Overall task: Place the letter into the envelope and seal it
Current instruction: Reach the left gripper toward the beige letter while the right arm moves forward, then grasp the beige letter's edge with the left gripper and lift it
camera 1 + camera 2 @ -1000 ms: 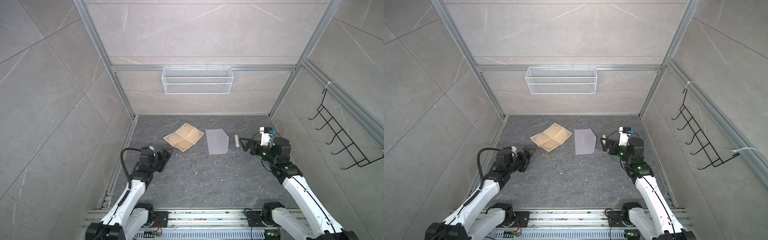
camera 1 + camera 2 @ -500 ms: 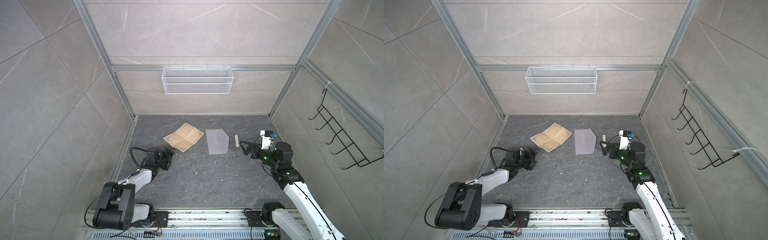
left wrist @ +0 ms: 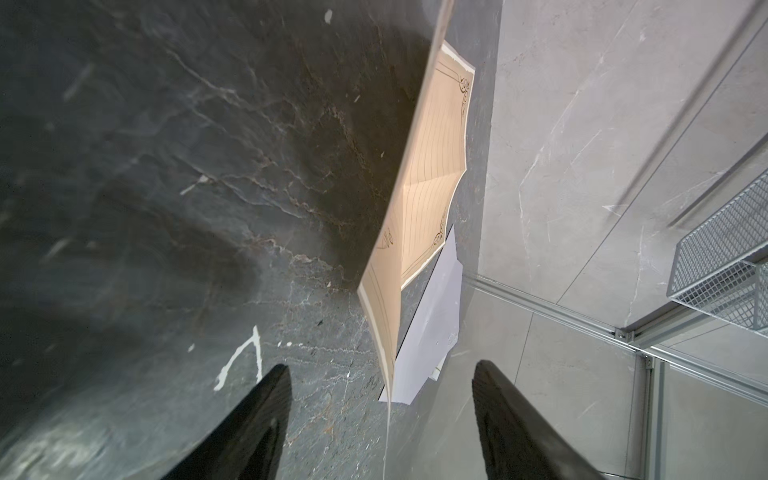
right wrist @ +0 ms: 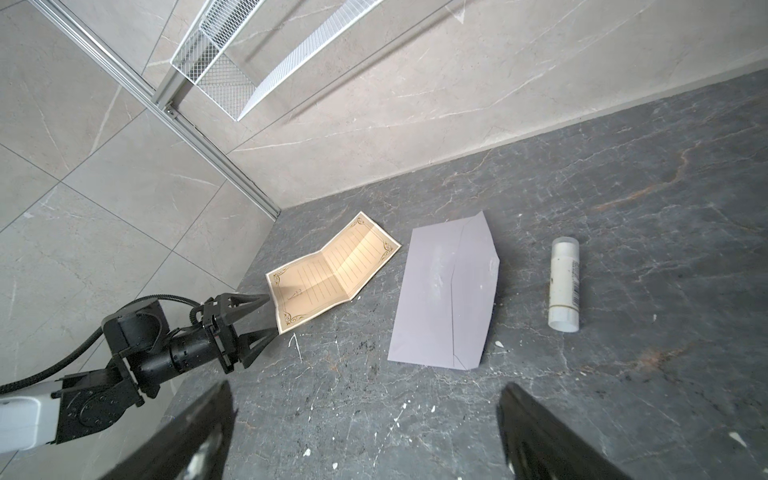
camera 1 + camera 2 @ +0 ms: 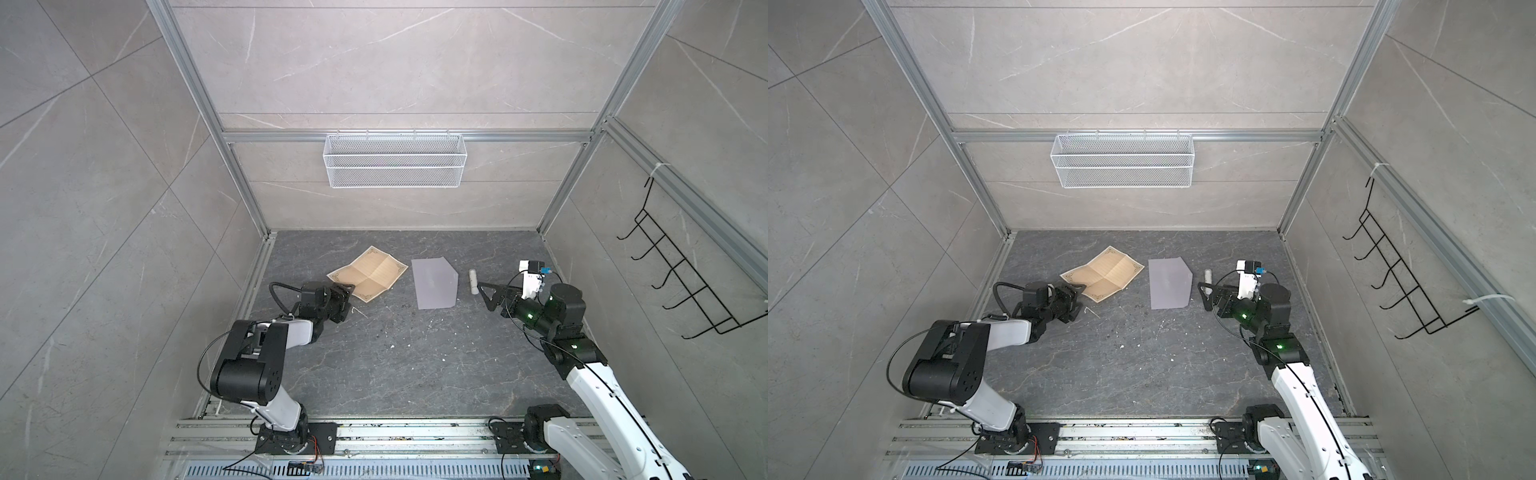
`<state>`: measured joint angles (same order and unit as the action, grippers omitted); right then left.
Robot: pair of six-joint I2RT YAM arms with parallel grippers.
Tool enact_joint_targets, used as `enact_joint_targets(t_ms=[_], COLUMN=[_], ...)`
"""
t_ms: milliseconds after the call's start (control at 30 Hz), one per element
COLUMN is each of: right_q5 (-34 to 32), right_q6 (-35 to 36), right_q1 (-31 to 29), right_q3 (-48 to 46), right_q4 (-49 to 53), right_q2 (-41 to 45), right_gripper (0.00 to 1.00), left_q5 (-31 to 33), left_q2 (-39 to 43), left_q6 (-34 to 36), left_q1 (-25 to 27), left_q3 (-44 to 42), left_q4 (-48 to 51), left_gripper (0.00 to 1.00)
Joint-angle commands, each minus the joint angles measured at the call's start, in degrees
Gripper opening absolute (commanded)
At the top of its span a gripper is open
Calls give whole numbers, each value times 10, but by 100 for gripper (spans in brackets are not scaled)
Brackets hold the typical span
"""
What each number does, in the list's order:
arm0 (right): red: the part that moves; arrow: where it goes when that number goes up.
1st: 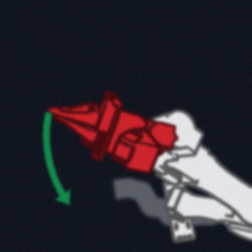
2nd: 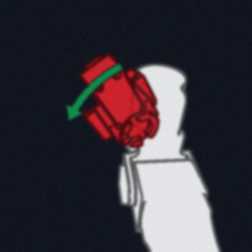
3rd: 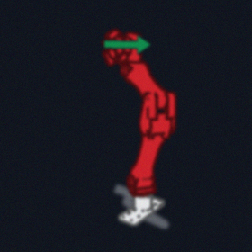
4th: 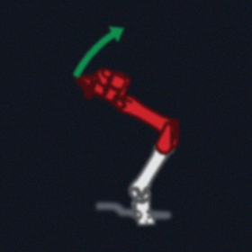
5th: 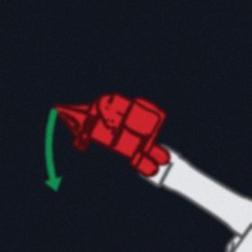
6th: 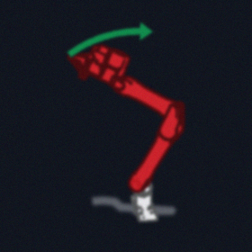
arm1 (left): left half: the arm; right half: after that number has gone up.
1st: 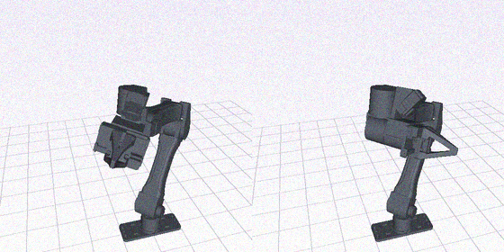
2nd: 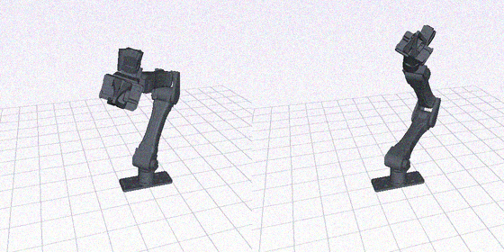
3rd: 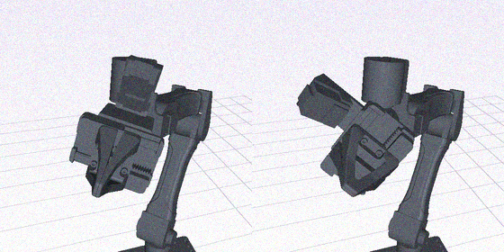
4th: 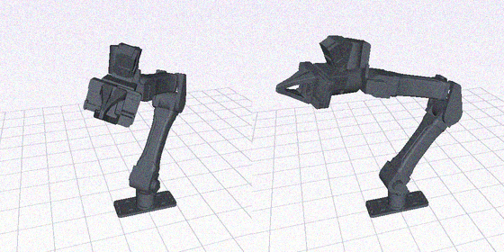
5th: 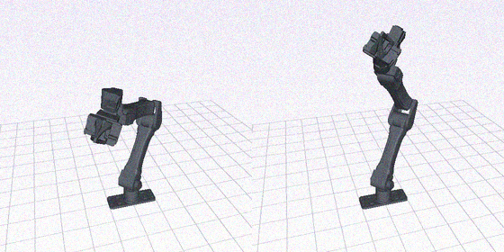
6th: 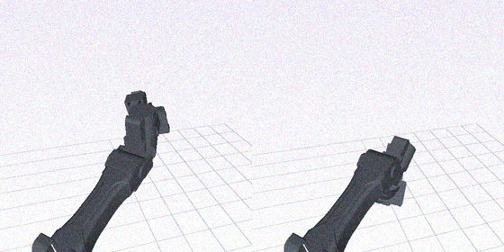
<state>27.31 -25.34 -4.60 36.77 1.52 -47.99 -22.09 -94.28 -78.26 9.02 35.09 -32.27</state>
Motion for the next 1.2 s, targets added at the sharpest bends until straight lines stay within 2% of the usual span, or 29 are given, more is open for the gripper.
enact_joint_targets(t_ms=[0, 200, 400, 600, 767, 967, 1167], right_q5=[8, 6, 4, 1, -15, -35, -29], right_q6=[3, 12, 21, 27, 29, 35, 13], right_q1=[-3, -3, -3, -3, -3, -3, -2], right_q3=[-9, -12, -9, -8, -8, -2, 4], right_q4=[-3, 8, 23, 38, 41, 52, 37], right_q2=[12, 19, 25, 38, 48, 64, 67], right_gripper=[99, 99, 99, 99, 99, 99, 99], left_q5=[-18, -10, -4, -3, -14, -1, -42], left_q2=[-27, -73, -107, -110, -78, 7, 88], left_q6=[-27, -32, -34, -20, 22, 120, 215], left_q1=[6, 15, 26, 30, 33, 41, 55], left_q3=[30, 67, 91, 94, 94, 94, 109], left_q4=[-55, -66, -71, -80, -73, 8, 46], left_gripper=[68, 56, 36, 0, 0, 0, 0])
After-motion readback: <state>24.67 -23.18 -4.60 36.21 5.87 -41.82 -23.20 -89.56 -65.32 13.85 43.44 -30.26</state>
